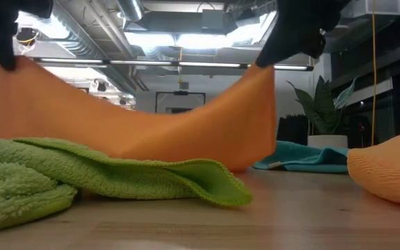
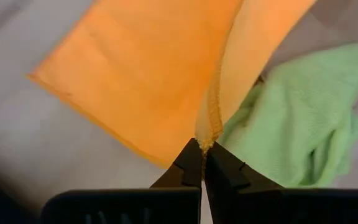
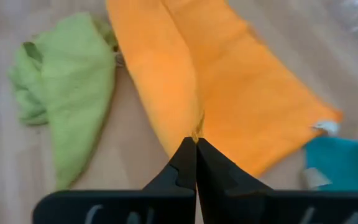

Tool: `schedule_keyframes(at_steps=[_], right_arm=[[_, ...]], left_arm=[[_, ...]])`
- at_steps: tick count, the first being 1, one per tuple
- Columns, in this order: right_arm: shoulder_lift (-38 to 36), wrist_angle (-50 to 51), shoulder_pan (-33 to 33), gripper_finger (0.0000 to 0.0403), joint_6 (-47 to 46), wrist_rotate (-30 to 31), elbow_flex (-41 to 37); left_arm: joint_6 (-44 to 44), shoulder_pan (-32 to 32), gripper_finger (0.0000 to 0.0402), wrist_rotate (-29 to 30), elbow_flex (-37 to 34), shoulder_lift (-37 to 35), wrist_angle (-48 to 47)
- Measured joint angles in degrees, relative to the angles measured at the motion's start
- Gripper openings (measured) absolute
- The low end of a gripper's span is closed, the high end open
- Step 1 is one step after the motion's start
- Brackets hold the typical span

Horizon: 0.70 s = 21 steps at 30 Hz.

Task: Fold microfiber towels
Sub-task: Fold the orange towel

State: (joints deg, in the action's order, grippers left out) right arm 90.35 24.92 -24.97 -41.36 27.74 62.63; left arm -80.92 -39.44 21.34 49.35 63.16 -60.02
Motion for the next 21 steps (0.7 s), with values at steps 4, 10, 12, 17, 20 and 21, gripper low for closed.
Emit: schedule_keyframes(at_steps=[4,10,12,17,20,21], right_arm=[[0.49,-0.65,0.1,0.0,-0.58,-0.39,-1.2],[0.56,0.79,4.56,0.0,1.35,2.36,-1.2],[0.56,1.68,6.63,0.0,1.36,4.24,-1.19],[0.86,4.59,12.04,0.0,2.61,3.83,-1.19],[1.82,4.0,14.54,0.0,4.55,3.71,-1.19],[2.24,3.46,15.18,0.0,5.1,3.44,-1.18]], left_arm=[[-0.16,-0.38,0.0,0.17,-0.78,2.61,0.69],[-2.35,0.13,0.0,4.92,-0.78,3.6,-6.07],[-3.92,0.24,0.0,7.38,-0.78,3.28,-9.53],[-3.69,1.85,0.0,8.57,-1.21,3.08,-15.2],[-0.96,3.38,0.0,8.81,-3.13,3.08,-13.0],[-0.09,3.89,0.0,8.95,-4.11,3.08,-11.51]])
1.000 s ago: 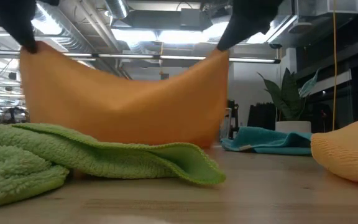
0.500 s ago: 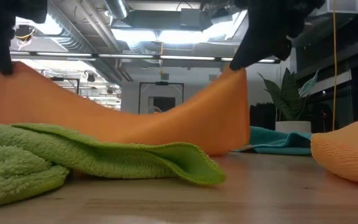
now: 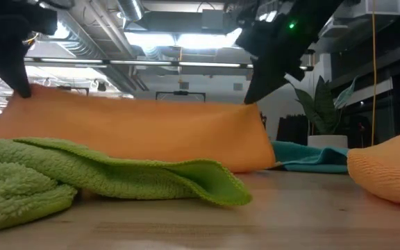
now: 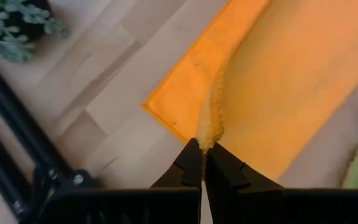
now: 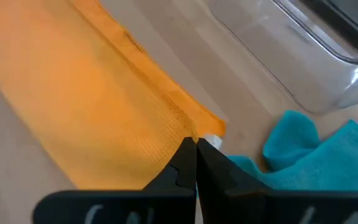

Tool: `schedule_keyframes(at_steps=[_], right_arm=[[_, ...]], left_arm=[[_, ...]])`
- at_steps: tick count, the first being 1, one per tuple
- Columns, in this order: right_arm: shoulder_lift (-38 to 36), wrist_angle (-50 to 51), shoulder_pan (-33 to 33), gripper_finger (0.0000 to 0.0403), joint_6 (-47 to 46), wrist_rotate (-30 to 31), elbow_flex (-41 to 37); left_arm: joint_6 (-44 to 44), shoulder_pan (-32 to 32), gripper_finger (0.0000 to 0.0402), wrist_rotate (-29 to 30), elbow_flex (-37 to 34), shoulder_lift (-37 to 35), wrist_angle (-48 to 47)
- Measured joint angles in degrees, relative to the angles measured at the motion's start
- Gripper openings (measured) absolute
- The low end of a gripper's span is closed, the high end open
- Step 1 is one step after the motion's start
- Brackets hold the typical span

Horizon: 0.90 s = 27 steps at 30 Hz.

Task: Fold microfiber towels
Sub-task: Fold the orange towel

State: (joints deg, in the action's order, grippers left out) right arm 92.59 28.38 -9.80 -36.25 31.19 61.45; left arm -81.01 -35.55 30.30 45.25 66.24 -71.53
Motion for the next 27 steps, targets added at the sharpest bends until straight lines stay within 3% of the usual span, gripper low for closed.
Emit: schedule_keyframes(at_steps=[4,9,14,19,27], right_arm=[[2.16,-1.88,2.21,0.0,2.23,-1.35,0.0],[5.11,-1.99,4.79,0.0,4.05,-1.34,0.0],[7.3,-2.9,6.69,0.0008,5.05,-2.31,0.0],[7.48,-4.41,8.07,0.0062,5.03,-4.71,0.0],[7.48,-4.53,9.17,0.0143,5.09,-4.96,0.21]], left_arm=[[2.2,2.48,0.0,0.73,-3.8,0.02,5.76],[3.03,5.28,0.0,3.16,-6.15,0.02,5.84],[8.8,7.31,0.0,1.86,-7.1,0.02,8.15],[9.44,9.32,0.0009,0.51,-7.18,0.02,8.55],[12.5,12.02,0.007,-0.71,-7.18,0.02,8.42]])
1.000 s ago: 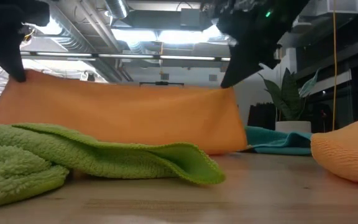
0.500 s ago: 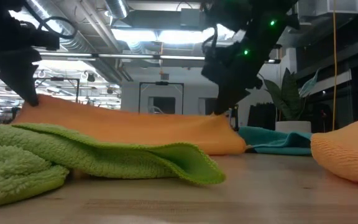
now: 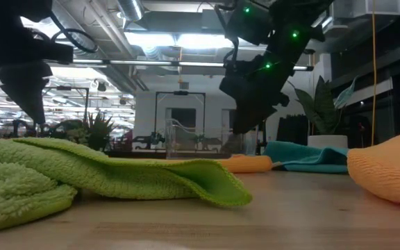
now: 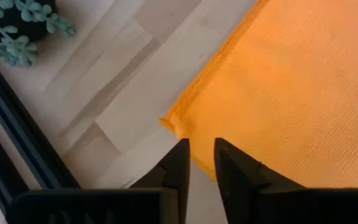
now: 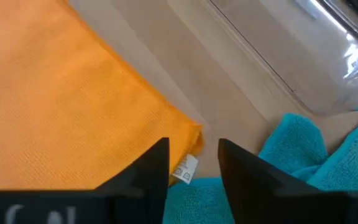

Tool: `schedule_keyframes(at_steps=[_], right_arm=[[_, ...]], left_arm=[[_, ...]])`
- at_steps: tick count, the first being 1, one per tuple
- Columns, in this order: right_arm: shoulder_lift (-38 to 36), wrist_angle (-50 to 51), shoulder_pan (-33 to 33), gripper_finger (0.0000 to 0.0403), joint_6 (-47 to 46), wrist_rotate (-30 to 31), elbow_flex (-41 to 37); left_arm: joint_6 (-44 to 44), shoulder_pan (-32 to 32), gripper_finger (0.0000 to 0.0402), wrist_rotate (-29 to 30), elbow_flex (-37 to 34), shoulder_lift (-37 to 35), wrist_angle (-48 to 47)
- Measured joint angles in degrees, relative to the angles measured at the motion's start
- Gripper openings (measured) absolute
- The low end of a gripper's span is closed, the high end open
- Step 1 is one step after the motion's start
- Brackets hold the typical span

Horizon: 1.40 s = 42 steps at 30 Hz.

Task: Fold microfiber towels
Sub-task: Fold the orange towel

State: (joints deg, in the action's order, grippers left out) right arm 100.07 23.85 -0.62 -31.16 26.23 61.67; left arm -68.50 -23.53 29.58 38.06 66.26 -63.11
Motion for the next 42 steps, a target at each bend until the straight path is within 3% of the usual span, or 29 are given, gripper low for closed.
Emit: schedule_keyframes(at_steps=[4,8,13,15,19,25,33,36,42], right_arm=[[0.0,0.37,0.0,0.0159,0.43,-2.27,2.28],[-0.02,-0.87,-0.4,0.0162,3.02,-9.62,5.58],[-0.07,-13.56,-2.87,0.0158,3.77,-23.29,6.18],[0.38,-17.63,-4.62,0.0158,4.89,-25.07,6.32],[0.56,-18.16,-7.35,0.0158,4.5,-21.46,6.23],[0.61,-16.93,-9.24,0.0158,-1.65,-14.42,6.23],[0.87,-1.01,-10.58,0.0158,-14.15,-2.19,6.17],[2.23,0.0,-10.27,0.0158,-14.5,-2.42,6.19],[8.78,-5.94,-8.26,0.0158,-12.88,-11.31,6.17]], left_arm=[[0.17,1.18,0.0094,-0.03,0.07,0.0,-0.07],[0.26,1.15,0.0103,-0.53,2.49,0.0,-0.33],[4.26,-0.95,0.0101,-0.9,10.33,-0.52,-3.14],[5.09,-1.82,0.01,-1.26,14.53,-1.11,-5.15],[5.27,-3.81,0.01,-5.26,20.04,-2.99,-5.1],[0.91,-8.27,0.0099,-7.5,18.93,-3.54,-1.41],[-9.4,-13.54,0.0099,-7.68,14.75,-3.48,2.68],[-9.91,-14.84,0.0099,-7.58,14.75,-3.48,4.95],[-11.75,-15.49,0.0099,-5.13,14.75,-3.48,7.46]])
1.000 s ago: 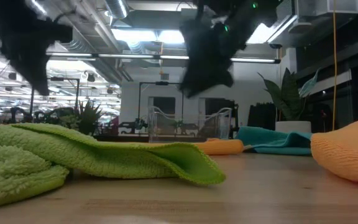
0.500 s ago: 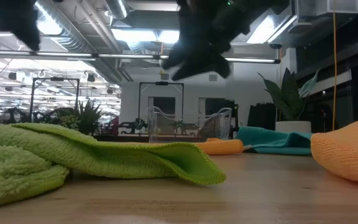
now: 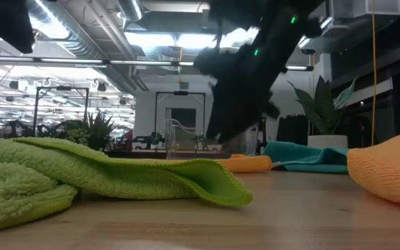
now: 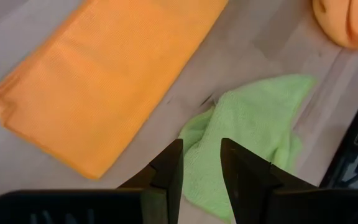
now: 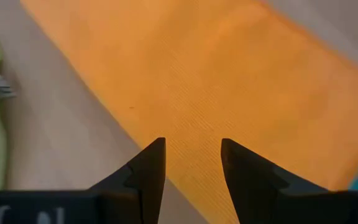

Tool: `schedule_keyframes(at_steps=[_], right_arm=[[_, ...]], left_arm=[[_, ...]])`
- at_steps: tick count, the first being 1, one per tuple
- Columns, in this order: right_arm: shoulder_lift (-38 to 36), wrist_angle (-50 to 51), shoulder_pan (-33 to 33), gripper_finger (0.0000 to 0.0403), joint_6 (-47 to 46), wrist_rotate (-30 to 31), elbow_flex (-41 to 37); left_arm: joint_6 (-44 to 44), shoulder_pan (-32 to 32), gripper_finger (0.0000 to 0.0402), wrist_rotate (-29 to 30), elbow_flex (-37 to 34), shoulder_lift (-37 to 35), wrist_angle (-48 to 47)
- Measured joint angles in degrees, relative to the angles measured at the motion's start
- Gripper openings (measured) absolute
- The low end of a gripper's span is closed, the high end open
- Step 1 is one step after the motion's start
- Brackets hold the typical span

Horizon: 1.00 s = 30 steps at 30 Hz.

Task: Fold microfiber towels
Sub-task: Fold the orange towel

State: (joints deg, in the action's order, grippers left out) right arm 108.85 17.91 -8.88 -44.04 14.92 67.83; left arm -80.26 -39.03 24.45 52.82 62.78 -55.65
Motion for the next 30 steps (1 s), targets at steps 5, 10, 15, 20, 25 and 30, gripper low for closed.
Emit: schedule_keyframes(at_steps=[5,10,15,20,25,30], right_arm=[[2.66,-1.11,1.61,0.0158,-3.93,0.04,0.0],[5.02,-1.54,3.95,0.0158,0.62,-1.57,0.0],[5.71,-3.17,7.17,0.0158,5.65,-3.23,0.16],[6.04,-6.93,11.61,0.0158,12.05,-3.64,0.0],[6.58,-11.22,15.79,0.0158,17.08,-3.68,-0.04],[5.87,-11.48,18.04,0.0158,13.85,-8.03,0.8]], left_arm=[[-0.82,0.0,0.0099,0.22,0.0,0.0,0.15],[-0.8,0.0,0.0099,0.26,0.0,0.0,0.22],[-0.66,0.0,0.0099,0.3,0.0,0.0,0.15],[-0.42,0.0,0.0099,0.34,0.0,0.0,-0.47],[-0.16,0.0,0.0099,1.14,0.0,0.0,-1.08],[-0.16,0.0,0.0099,2.0,0.0,0.0,-1.41]])
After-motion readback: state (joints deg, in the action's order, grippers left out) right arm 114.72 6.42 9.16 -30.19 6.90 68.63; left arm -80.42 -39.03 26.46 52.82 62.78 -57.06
